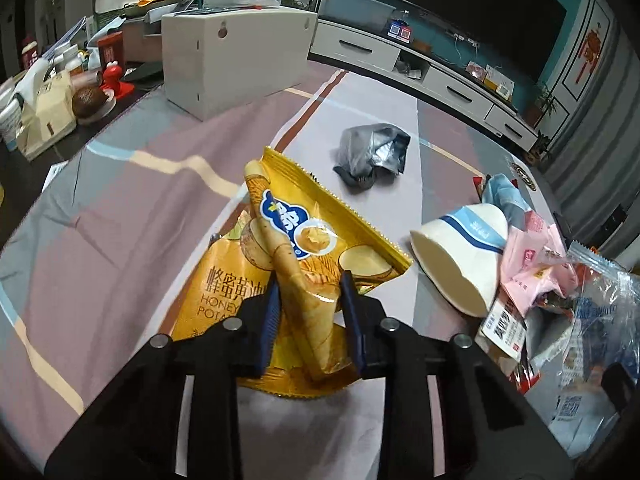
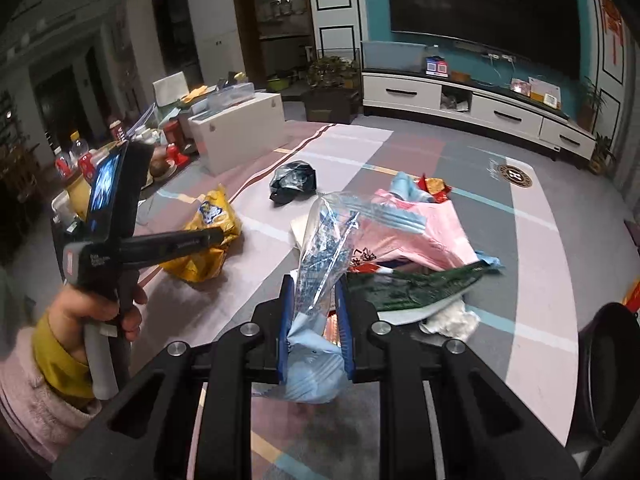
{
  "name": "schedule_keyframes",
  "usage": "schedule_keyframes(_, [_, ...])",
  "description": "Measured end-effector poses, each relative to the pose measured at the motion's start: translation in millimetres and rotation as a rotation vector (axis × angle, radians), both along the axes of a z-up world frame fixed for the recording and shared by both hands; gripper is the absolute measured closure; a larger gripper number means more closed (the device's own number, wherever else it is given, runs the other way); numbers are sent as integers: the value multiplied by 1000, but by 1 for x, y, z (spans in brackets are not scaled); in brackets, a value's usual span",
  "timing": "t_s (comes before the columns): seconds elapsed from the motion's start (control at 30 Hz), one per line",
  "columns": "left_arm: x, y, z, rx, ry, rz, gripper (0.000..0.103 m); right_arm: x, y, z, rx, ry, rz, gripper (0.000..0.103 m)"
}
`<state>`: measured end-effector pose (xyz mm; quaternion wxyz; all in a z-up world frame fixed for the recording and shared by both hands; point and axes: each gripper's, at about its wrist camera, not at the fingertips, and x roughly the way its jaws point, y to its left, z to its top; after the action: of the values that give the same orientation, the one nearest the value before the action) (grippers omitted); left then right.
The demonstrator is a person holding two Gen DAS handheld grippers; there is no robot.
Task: Collect trash
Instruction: 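Carry the yellow bag and clear bag to the black bin and release both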
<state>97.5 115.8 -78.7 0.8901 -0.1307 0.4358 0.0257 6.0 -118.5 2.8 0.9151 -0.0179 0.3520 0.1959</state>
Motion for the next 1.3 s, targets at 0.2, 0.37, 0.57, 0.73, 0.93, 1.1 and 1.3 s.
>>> schedule_keyframes(0.2, [-38, 2, 10, -41, -67, 20, 76, -7, -3, 5, -34, 15, -32, 82])
schedule_keyframes(0.37, [-63, 0, 27, -15, -124, -4, 76, -12, -8, 8, -27, 27, -73, 82])
schedule_keyframes(0.57, [-89, 2, 57, -23, -215, -25, 76, -19, -7, 14, -36, 20, -93, 82])
schedule_keyframes(0.73, [-103, -1, 77, -35, -264, -46, 76, -27, -5, 21, -40, -2, -91, 82])
schedule_keyframes(0.93, [-121, -14, 100, -45, -318, -97, 76, -37, -14, 29, -23, -22, -107, 82])
schedule_keyframes(1.1, [-127, -35, 117, -39, -354, -155, 76, -45, -34, 34, -4, -38, -147, 82])
schedule_keyframes(1.3, [-131, -80, 136, -20, -387, -259, 76, -56, -72, 39, 23, -54, -226, 82])
